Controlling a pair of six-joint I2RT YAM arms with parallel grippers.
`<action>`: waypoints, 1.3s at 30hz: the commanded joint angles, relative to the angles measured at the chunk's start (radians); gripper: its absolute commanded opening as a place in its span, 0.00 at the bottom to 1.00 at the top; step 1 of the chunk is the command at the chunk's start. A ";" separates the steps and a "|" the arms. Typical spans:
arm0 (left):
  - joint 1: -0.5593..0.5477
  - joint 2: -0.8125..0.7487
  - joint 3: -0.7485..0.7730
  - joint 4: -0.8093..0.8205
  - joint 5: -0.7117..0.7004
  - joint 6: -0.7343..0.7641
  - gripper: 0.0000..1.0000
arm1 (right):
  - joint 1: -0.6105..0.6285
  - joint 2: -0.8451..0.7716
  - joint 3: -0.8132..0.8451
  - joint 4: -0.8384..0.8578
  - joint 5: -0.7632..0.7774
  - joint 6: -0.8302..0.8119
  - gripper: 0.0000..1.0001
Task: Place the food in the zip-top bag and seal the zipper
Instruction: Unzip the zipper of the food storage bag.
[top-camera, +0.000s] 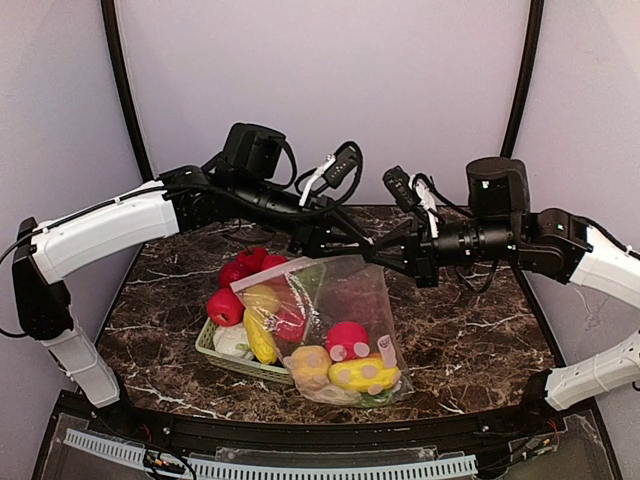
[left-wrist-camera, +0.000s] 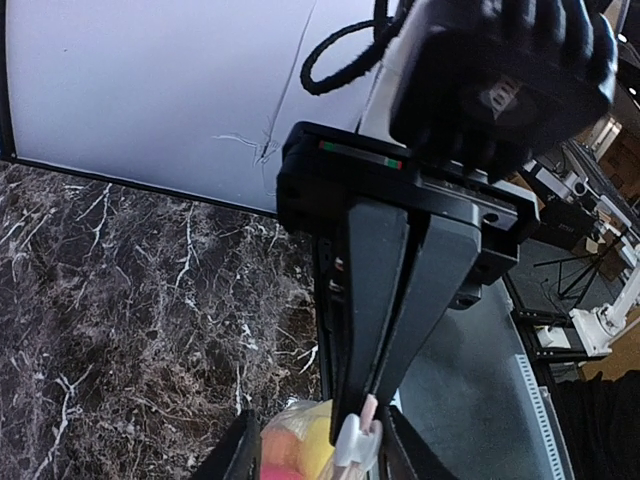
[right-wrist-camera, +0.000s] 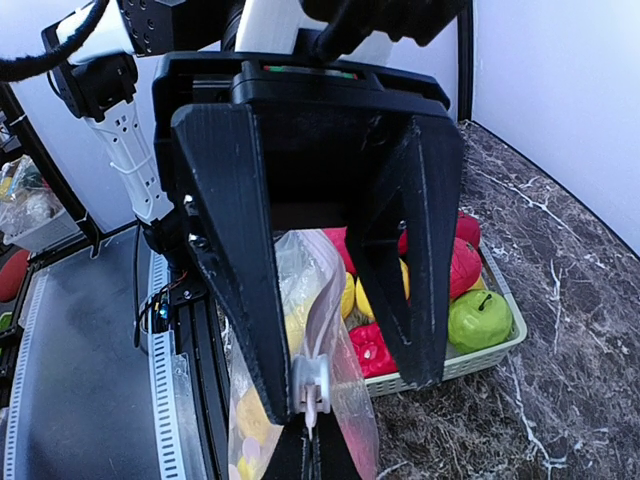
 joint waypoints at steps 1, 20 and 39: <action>-0.007 -0.006 0.031 -0.032 0.047 0.012 0.36 | -0.004 -0.006 0.012 0.016 -0.007 0.006 0.00; 0.086 -0.168 -0.199 0.004 0.003 -0.013 0.01 | -0.064 -0.088 -0.057 -0.052 0.409 0.048 0.00; 0.194 -0.468 -0.458 -0.315 -0.267 0.101 0.01 | -0.220 -0.209 -0.175 -0.084 0.651 0.152 0.00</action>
